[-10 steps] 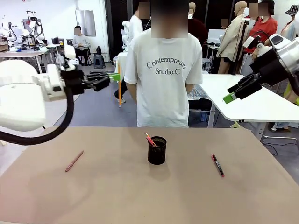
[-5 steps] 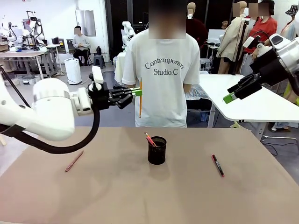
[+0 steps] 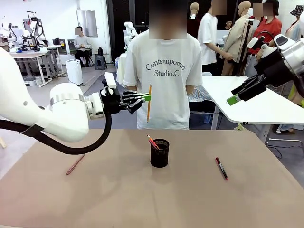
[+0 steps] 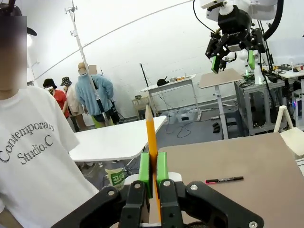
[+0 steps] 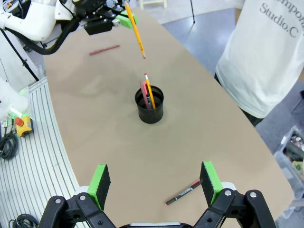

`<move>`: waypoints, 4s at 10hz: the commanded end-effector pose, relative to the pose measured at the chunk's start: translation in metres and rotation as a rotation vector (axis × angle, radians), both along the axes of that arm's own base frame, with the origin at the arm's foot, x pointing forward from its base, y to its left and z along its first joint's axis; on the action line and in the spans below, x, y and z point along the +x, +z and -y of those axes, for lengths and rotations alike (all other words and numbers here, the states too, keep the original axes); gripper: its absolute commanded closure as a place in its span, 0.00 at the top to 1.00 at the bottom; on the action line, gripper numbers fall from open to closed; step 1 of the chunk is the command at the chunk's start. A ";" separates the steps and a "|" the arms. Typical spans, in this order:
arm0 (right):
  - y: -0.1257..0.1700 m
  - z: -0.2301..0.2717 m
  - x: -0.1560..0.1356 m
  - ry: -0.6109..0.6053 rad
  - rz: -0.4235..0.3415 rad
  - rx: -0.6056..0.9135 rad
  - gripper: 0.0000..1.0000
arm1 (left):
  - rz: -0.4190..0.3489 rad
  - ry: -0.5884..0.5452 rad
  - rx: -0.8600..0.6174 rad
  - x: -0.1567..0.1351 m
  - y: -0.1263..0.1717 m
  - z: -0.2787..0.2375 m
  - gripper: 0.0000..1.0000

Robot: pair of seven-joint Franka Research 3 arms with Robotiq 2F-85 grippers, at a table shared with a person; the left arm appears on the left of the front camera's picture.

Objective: Place the pens into the pen holder.
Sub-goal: Pick up a writing instrument from the table and place it into the Pen holder.

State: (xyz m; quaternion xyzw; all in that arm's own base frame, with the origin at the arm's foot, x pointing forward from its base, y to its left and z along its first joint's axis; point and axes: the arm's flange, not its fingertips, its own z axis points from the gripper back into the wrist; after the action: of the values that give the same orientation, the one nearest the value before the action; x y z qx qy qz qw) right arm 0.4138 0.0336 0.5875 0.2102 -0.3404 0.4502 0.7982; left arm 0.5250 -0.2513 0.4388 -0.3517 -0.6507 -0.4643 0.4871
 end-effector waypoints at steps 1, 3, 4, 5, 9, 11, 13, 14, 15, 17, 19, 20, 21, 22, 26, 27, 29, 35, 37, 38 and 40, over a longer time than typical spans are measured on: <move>0.001 0.001 0.001 0.011 0.007 0.018 1.00 | 0.039 0.017 0.004 -0.002 0.017 -0.009 0.00; 0.001 0.001 0.001 0.011 0.007 0.018 1.00 | 0.039 0.017 0.004 -0.002 0.017 -0.009 0.00; 0.001 0.001 0.001 0.011 0.007 0.018 1.00 | 0.018 0.011 -0.003 0.000 0.012 -0.006 0.00; 0.001 0.001 0.001 0.011 0.007 0.018 1.00 | 0.016 -0.003 -0.003 0.003 0.002 0.001 0.00; 0.001 0.001 0.001 0.011 0.007 0.018 1.00 | 0.006 -0.097 -0.046 0.015 -0.024 0.029 0.00; 0.001 0.001 0.001 0.011 0.007 0.018 1.00 | -0.045 -0.121 -0.056 0.016 -0.045 0.039 0.00; 0.001 0.001 0.001 0.011 0.007 0.018 1.00 | -0.069 -0.128 -0.052 0.012 -0.061 0.048 0.00; 0.001 0.001 0.001 0.011 0.007 0.018 1.00 | -0.072 -0.138 -0.050 0.011 -0.068 0.049 0.00; 0.001 0.001 0.001 0.011 0.007 0.018 1.00 | -0.079 -0.142 -0.043 0.009 -0.077 0.053 0.00; 0.001 0.001 0.001 0.011 0.007 0.018 1.00 | -0.100 -0.149 -0.027 0.013 -0.099 0.056 0.00; 0.001 0.001 0.001 0.011 0.007 0.018 1.00 | -0.118 -0.150 -0.029 0.014 -0.113 0.056 0.00; 0.001 0.001 0.001 0.011 0.007 0.018 1.00 | -0.122 -0.150 -0.036 0.014 -0.115 0.056 0.06; 0.001 0.001 0.001 0.011 0.007 0.018 1.00 | -0.117 -0.149 -0.039 0.014 -0.116 0.057 0.25; 0.001 0.001 0.001 0.011 0.007 0.018 1.00 | -0.113 -0.152 -0.037 0.014 -0.115 0.055 0.44; 0.001 0.001 0.001 0.011 0.007 0.018 1.00 | -0.101 -0.143 -0.042 0.013 -0.110 0.053 1.00; 0.001 0.001 0.001 0.011 0.007 0.018 1.00 | -0.099 -0.145 -0.040 0.012 -0.107 0.052 1.00; 0.001 0.001 0.001 0.011 0.007 0.018 1.00 | -0.089 -0.147 -0.031 0.010 -0.104 0.053 1.00; 0.001 0.001 0.001 0.011 0.007 0.018 1.00 | -0.130 -0.144 -0.040 0.015 -0.098 0.053 1.00; 0.001 0.001 0.001 0.011 0.007 0.018 1.00 | -0.130 -0.144 -0.040 0.015 -0.098 0.053 1.00; 0.001 0.001 0.001 0.011 0.007 0.018 1.00 | -0.136 -0.140 -0.036 0.015 -0.098 0.053 1.00; 0.001 0.001 0.001 0.011 0.007 0.018 1.00 | -0.175 -0.100 0.056 -0.001 -0.069 0.022 1.00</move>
State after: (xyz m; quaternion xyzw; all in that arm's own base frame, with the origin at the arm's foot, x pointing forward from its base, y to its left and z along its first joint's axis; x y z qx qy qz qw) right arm 0.4139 0.0336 0.5875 0.2103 -0.3404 0.4502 0.7983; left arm 0.5355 -0.2910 0.3520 -0.4240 -0.5896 -0.4611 0.5099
